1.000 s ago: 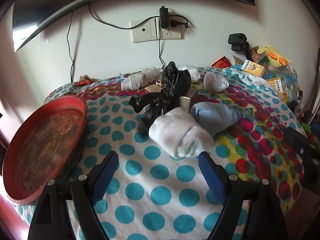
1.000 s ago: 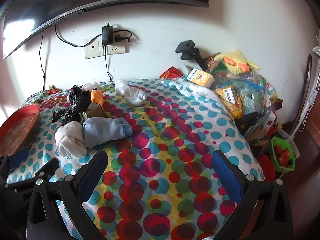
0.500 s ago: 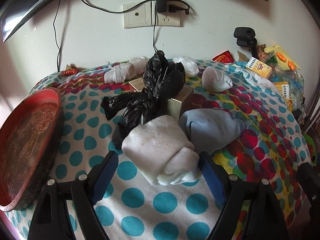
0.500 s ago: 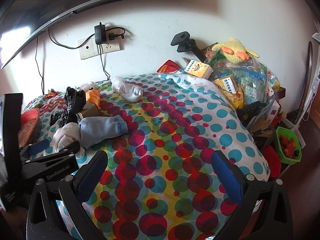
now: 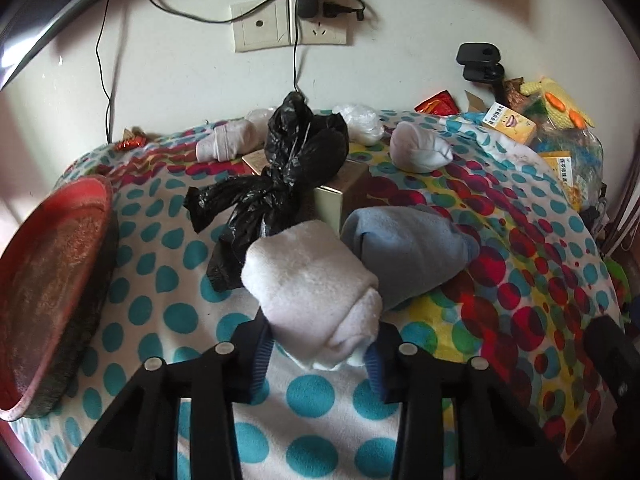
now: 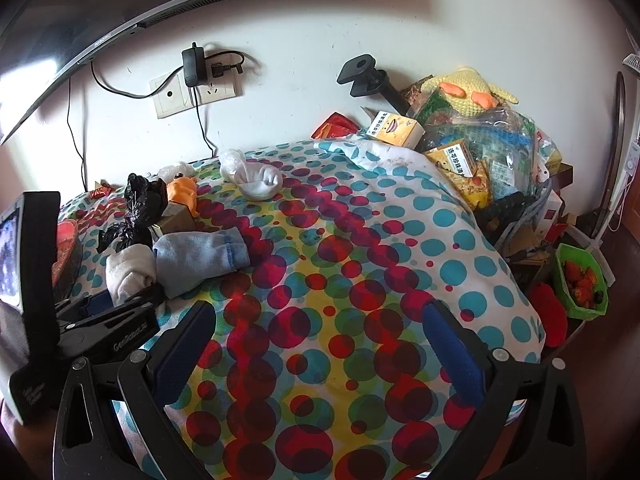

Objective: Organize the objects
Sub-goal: 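Grasp the white rolled towel with the left gripper, then carry the white towel into the red tray and open the left gripper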

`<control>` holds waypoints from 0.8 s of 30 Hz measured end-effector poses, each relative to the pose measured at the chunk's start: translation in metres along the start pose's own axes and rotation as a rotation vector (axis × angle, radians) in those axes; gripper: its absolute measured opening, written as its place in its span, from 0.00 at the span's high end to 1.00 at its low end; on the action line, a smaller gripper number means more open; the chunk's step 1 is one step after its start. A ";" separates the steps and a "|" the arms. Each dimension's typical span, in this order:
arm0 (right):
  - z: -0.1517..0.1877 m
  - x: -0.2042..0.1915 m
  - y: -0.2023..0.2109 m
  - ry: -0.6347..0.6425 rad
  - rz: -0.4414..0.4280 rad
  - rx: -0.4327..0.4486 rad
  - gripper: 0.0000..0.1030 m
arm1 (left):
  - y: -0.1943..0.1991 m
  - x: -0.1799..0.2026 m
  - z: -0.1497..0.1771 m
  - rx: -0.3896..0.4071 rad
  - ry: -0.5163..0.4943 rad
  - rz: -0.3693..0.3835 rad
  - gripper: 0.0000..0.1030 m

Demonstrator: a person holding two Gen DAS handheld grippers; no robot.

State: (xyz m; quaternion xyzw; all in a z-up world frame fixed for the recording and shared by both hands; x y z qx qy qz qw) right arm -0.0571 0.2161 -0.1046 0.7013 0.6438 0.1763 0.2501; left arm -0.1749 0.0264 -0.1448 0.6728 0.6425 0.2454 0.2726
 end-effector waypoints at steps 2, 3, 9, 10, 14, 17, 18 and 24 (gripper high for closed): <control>-0.001 -0.001 0.002 0.003 0.001 0.005 0.00 | 0.007 -0.003 0.000 0.012 0.001 -0.004 0.63; -0.001 -0.002 0.002 0.006 0.002 0.006 0.00 | 0.011 -0.005 0.000 0.017 0.006 -0.003 0.64; -0.001 -0.009 0.005 0.023 0.003 0.010 0.00 | 0.032 -0.019 -0.003 0.044 0.008 -0.021 0.65; -0.001 -0.010 0.005 0.026 0.002 0.011 0.00 | 0.035 -0.022 -0.005 0.049 0.008 -0.025 0.65; 0.000 -0.014 0.007 0.033 -0.004 0.011 0.00 | 0.050 -0.035 -0.010 0.070 0.013 -0.042 0.65; 0.001 -0.017 0.008 0.038 -0.009 0.009 0.00 | 0.060 -0.047 -0.014 0.081 0.022 -0.059 0.65; 0.001 -0.018 0.008 0.040 -0.010 0.008 0.00 | 0.064 -0.052 -0.016 0.086 0.023 -0.066 0.65; 0.003 -0.023 0.009 0.045 -0.024 0.005 0.00 | 0.080 -0.092 -0.022 0.103 0.033 -0.120 0.65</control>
Point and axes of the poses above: each gripper's, at about its wrist camera, not at the fingertips, and y roughly against the way its jaws point, x to its right, z to its underside, the point moved 10 cm from there along -y, roughly the way its jaws point, and after that the axes turned 5 degrees about x, right-handed, at the moved point
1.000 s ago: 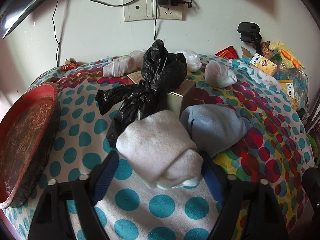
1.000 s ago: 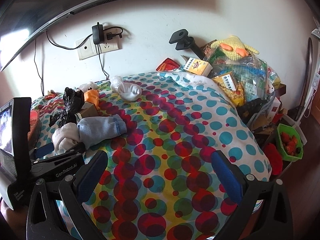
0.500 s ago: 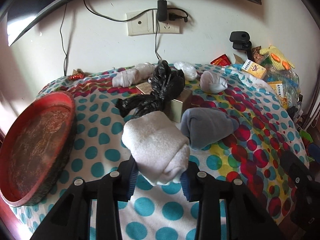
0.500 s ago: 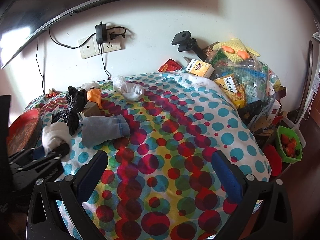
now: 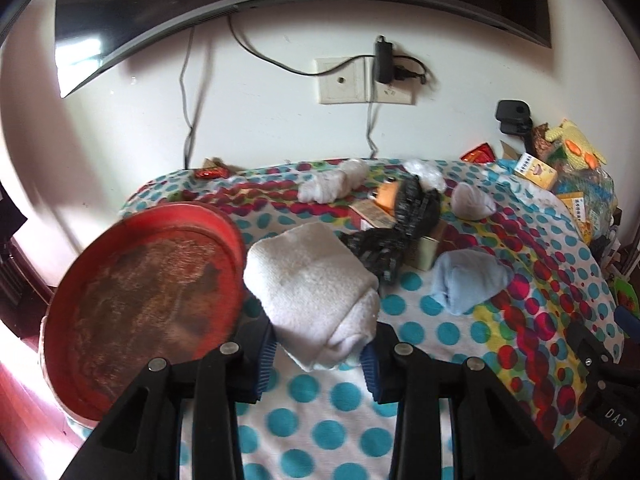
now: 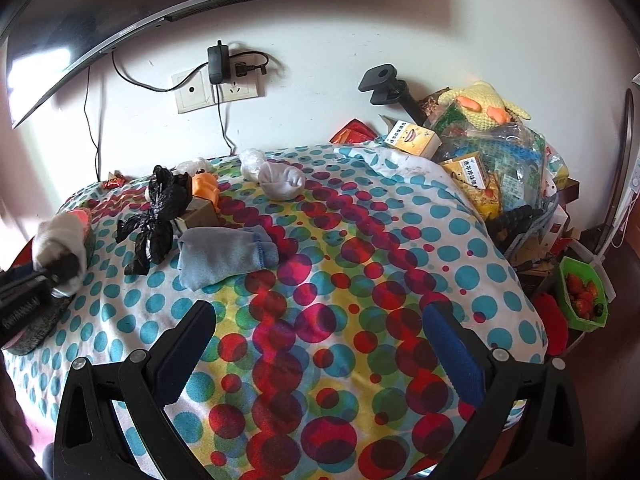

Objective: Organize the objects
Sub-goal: 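Carry the white towel into the red tray and open the left gripper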

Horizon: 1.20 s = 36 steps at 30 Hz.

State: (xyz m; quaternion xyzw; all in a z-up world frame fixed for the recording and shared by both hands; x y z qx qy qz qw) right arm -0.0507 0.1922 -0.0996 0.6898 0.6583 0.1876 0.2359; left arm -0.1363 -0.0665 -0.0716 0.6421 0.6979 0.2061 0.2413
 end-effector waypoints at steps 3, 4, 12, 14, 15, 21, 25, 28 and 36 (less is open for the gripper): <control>0.000 -0.003 0.001 0.004 -0.009 0.000 0.00 | 0.004 -0.030 -0.002 0.007 0.012 -0.038 0.65; 0.000 -0.004 0.002 0.004 -0.013 0.000 0.00 | 0.005 -0.043 -0.001 0.006 0.023 -0.053 0.65; 0.002 -0.010 0.003 0.011 -0.026 -0.002 0.00 | 0.011 -0.135 0.018 -0.023 0.082 -0.159 0.65; 0.002 -0.011 0.002 0.016 -0.024 -0.002 0.00 | 0.012 -0.160 0.025 -0.033 0.107 -0.187 0.65; 0.003 -0.012 0.002 0.018 -0.024 -0.003 0.00 | 0.012 -0.171 0.027 -0.039 0.121 -0.197 0.65; 0.007 -0.016 -0.001 0.031 -0.026 -0.012 0.00 | 0.014 -0.242 0.037 -0.056 0.214 -0.258 0.65; 0.007 -0.021 0.000 0.044 -0.032 -0.006 0.00 | 0.005 -0.276 0.040 -0.076 0.280 -0.257 0.65; 0.007 -0.024 0.001 0.052 -0.038 0.000 0.00 | -0.009 -0.293 0.044 -0.121 0.306 -0.269 0.65; 0.012 -0.027 -0.002 0.055 -0.049 -0.015 0.00 | -0.052 -0.307 0.058 -0.226 0.327 -0.304 0.64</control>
Point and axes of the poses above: each gripper's, at about its wrist camera, not at the fingertips, and y roughly against the way its jaws point, x to its right, z to its underside, the point moved 10 cm from there along -y, roughly the way its jaws point, and after that the axes turned 5 degrees about x, right-handed, at the moved point
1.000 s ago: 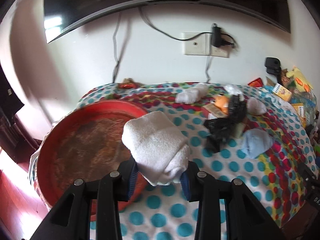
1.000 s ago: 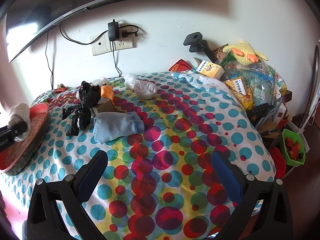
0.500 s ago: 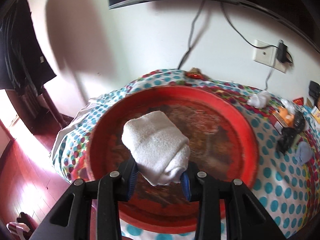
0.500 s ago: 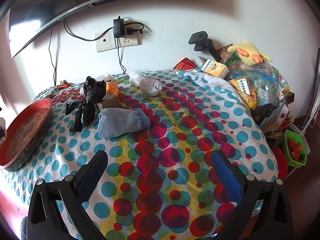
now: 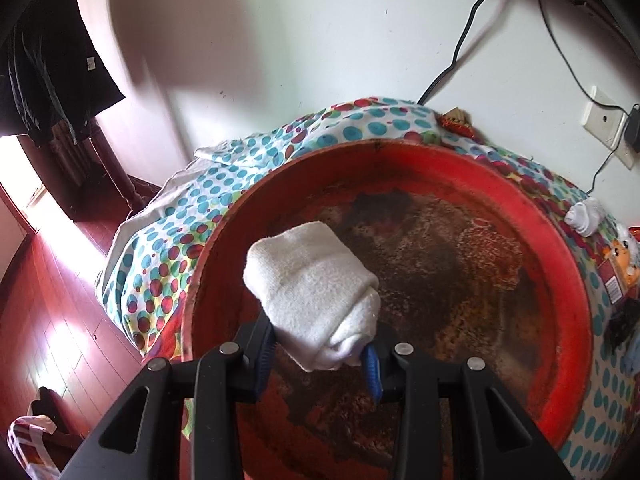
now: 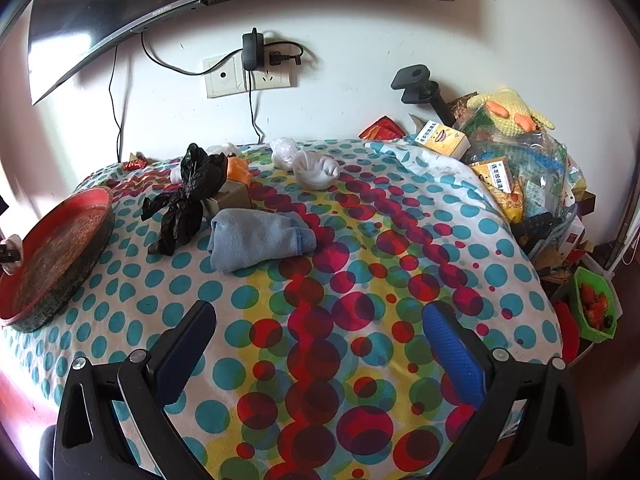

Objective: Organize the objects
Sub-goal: 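Carry the white towel into the red tray and open the left gripper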

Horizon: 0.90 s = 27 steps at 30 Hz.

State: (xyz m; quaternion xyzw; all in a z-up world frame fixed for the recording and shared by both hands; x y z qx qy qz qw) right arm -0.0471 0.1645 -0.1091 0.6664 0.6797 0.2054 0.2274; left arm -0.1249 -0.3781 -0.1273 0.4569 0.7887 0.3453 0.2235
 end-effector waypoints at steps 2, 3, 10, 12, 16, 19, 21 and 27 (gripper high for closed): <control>0.002 0.000 -0.002 0.002 -0.001 -0.004 0.00 | -0.010 -0.002 0.000 -0.021 -0.007 -0.020 0.64; 0.003 -0.001 -0.002 0.003 -0.003 -0.006 0.00 | -0.013 -0.002 0.000 -0.028 -0.011 -0.027 0.64; 0.006 -0.002 -0.008 0.008 -0.015 -0.016 0.00 | -0.035 -0.007 -0.001 -0.066 -0.026 -0.061 0.58; 0.007 0.000 -0.009 0.003 -0.013 -0.017 0.00 | -0.037 -0.007 -0.001 -0.067 -0.027 -0.062 0.55; 0.006 0.001 -0.008 0.006 -0.016 -0.016 0.00 | -0.024 -0.002 -0.007 -0.009 -0.056 -0.022 0.43; 0.006 -0.001 -0.007 0.009 -0.019 -0.010 0.00 | -0.011 0.003 -0.010 0.027 -0.109 0.015 0.42; 0.008 -0.003 -0.006 0.011 -0.026 -0.010 0.00 | 0.000 0.005 -0.010 0.049 -0.141 0.038 0.42; 0.013 -0.014 0.003 0.017 -0.097 0.011 0.00 | 0.106 0.017 0.008 0.256 -0.103 0.240 0.39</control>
Point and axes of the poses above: each gripper's, at about its wrist camera, not at the fingertips, and y roughly against the way its jaws point, x to its right, z to its underside, the point moved 10 cm from there along -y, roughly the way its jaws point, and after that the axes turned 5 degrees about x, right-handed, at the moved point
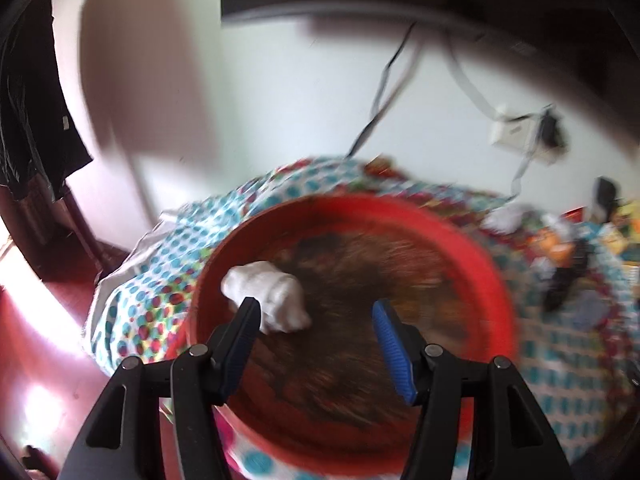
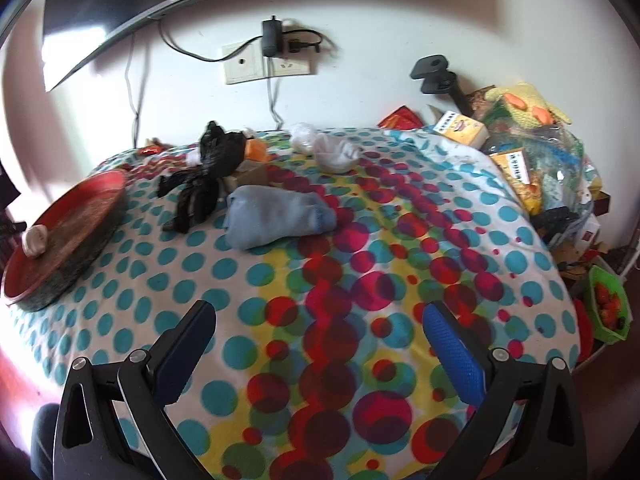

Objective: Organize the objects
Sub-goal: 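Grasp the blue-grey rolled cloth with the right gripper, then carry the blue-grey cloth into the red tray and release it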

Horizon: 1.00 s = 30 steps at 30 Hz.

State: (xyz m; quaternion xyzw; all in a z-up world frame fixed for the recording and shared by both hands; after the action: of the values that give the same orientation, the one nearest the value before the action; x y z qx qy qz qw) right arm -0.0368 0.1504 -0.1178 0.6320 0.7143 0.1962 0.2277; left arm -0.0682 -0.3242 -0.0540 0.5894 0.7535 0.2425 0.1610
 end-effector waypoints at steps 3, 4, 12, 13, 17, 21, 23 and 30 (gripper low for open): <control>-0.011 -0.003 0.000 -0.011 -0.006 0.041 0.00 | 0.045 0.045 0.029 0.059 -0.019 0.116 0.32; -0.015 -0.006 -0.003 -0.005 -0.013 0.045 0.00 | 0.052 0.057 0.042 0.061 -0.022 0.137 0.32; -0.042 -0.053 -0.074 0.063 -0.077 -0.077 0.00 | 0.066 0.136 0.146 -0.063 0.012 0.334 0.32; -0.043 -0.053 -0.084 0.064 -0.062 -0.099 0.00 | 0.068 0.137 0.148 -0.061 0.016 0.347 0.32; -0.040 -0.046 -0.124 0.034 -0.009 -0.195 0.02 | 0.073 0.140 0.146 -0.042 0.039 0.373 0.32; -0.041 -0.029 -0.133 -0.025 0.031 -0.204 0.50 | 0.073 0.133 0.147 -0.041 0.080 0.372 0.32; -0.043 -0.029 -0.129 -0.004 0.034 -0.197 0.61 | 0.071 0.127 0.146 -0.047 0.096 0.363 0.32; -0.062 -0.042 -0.092 0.063 0.028 -0.122 0.64 | 0.076 0.123 0.141 -0.032 0.096 0.355 0.32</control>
State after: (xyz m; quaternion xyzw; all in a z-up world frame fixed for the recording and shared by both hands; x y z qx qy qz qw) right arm -0.1428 0.0980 -0.1163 0.6202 0.6992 0.2622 0.2402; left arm 0.0368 -0.1662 -0.1240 0.6983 0.6406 0.3069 0.0885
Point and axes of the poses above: each gripper's, at about its wrist camera, not at the fingertips, and y roughly against the way its jaws point, x to its right, z to its underside, the point moved 10 cm from there along -y, roughly the way its jaws point, and after that the axes turned 5 degrees about x, right-handed, at the moved point
